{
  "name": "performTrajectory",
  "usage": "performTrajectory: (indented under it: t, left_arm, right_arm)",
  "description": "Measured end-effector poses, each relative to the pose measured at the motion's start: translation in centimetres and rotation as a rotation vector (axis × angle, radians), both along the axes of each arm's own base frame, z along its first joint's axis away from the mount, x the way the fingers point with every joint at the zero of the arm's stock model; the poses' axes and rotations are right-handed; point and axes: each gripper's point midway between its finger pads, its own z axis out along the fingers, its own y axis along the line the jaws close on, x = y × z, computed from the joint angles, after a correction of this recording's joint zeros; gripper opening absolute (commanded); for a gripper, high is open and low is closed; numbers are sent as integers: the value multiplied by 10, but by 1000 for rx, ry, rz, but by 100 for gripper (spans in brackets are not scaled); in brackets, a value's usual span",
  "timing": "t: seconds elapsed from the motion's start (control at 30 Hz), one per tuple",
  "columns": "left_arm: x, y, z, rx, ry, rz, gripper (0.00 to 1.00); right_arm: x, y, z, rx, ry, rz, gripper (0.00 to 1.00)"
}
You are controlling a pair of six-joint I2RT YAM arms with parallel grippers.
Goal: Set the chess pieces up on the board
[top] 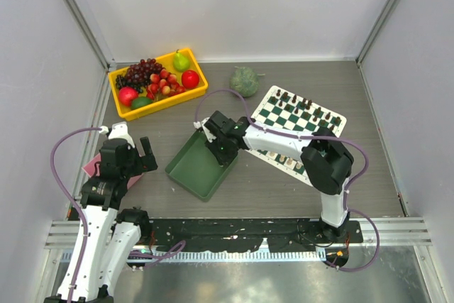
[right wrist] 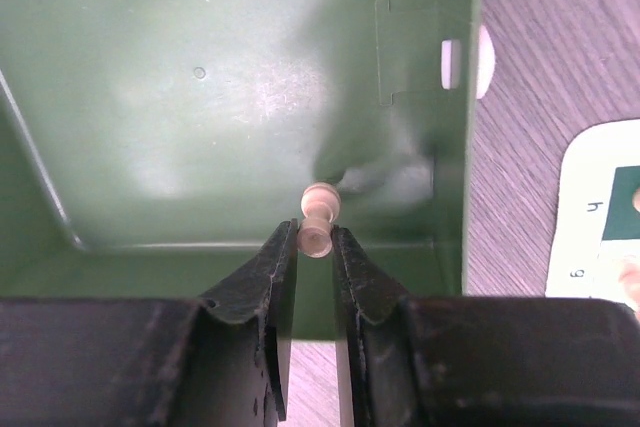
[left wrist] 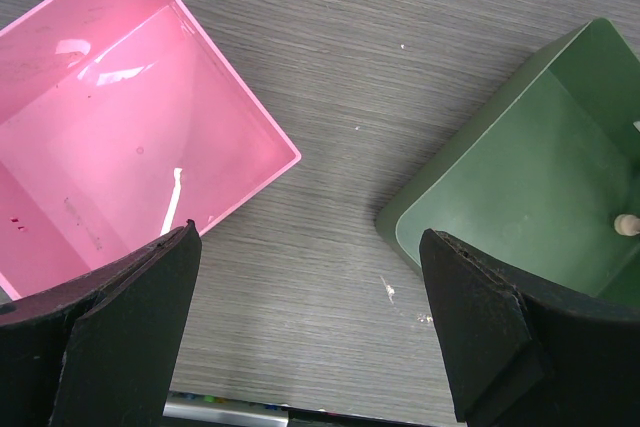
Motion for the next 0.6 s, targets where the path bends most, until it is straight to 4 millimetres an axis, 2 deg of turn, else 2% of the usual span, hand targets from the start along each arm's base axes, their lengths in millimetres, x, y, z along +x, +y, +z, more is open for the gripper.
performTrajectory:
  t: [0.4, 0.6]
  left_arm:
    - [0, 0, 0, 0, 0, 0, 99]
    - [0, 0, 0, 0, 0, 0, 99]
  right_arm:
    - [6, 6, 68, 136, -99, -30, 16]
    - [8, -7, 90, 157, -157, -86, 14]
